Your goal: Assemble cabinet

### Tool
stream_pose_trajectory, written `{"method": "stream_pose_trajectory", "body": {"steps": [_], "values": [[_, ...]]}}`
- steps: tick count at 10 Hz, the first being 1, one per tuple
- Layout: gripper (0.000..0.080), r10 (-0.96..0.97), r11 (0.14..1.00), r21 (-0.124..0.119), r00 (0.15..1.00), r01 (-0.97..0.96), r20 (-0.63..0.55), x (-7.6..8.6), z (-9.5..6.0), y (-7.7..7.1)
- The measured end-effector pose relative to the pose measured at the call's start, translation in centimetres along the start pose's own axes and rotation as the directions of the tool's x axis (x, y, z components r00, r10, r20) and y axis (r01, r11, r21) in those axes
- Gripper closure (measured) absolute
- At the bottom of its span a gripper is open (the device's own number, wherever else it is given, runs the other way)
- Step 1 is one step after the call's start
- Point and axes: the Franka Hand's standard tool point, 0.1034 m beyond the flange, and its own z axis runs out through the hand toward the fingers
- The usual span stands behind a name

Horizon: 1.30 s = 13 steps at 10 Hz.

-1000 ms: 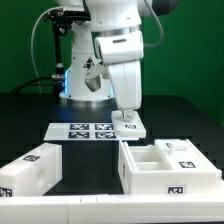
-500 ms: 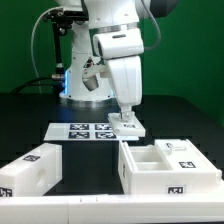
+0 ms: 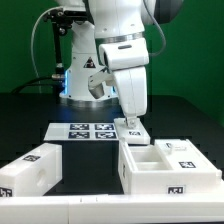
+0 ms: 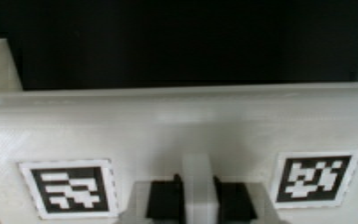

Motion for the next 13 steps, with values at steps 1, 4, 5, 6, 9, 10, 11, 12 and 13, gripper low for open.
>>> {"method": "stream_pose_trajectory", "body": {"steps": [1, 4, 5, 6, 9, 10, 11, 12, 13], "values": [[0.0734, 0.001, 1.0, -0.007, 1.0, -0.001, 0.004, 0.1, -0.3, 0.6], [0.0734, 0.018, 1.0, 0.003, 1.0, -0.018, -0.001, 0.2, -0.6, 1.2], [0.0734, 0.021, 1.0, 0.005, 1.0, -0.021, -0.003, 0.3, -0.5, 1.2], [0.0734, 0.023, 1.0, 0.008, 1.0, -0.023, -0.005, 0.3, -0.3, 1.2], [0.0734, 0.028, 1.0, 0.009, 1.0, -0.028, -0.009, 0.7, -0.2, 1.4], [0.0734, 0.03, 0.999, 0.016, 0.999, -0.03, -0.011, 0.6, -0.1, 1.5], [0.0734, 0.032, 0.999, 0.011, 0.999, -0.032, -0.015, 0.4, -0.1, 2.0], [0.0734, -0.008, 1.0, 0.002, 1.0, 0.008, -0.019, -0.1, 0.0, 2.5], [0.0734, -0.02, 1.0, -0.005, 1.0, 0.02, -0.02, -0.6, 0.0, 2.7]]}}
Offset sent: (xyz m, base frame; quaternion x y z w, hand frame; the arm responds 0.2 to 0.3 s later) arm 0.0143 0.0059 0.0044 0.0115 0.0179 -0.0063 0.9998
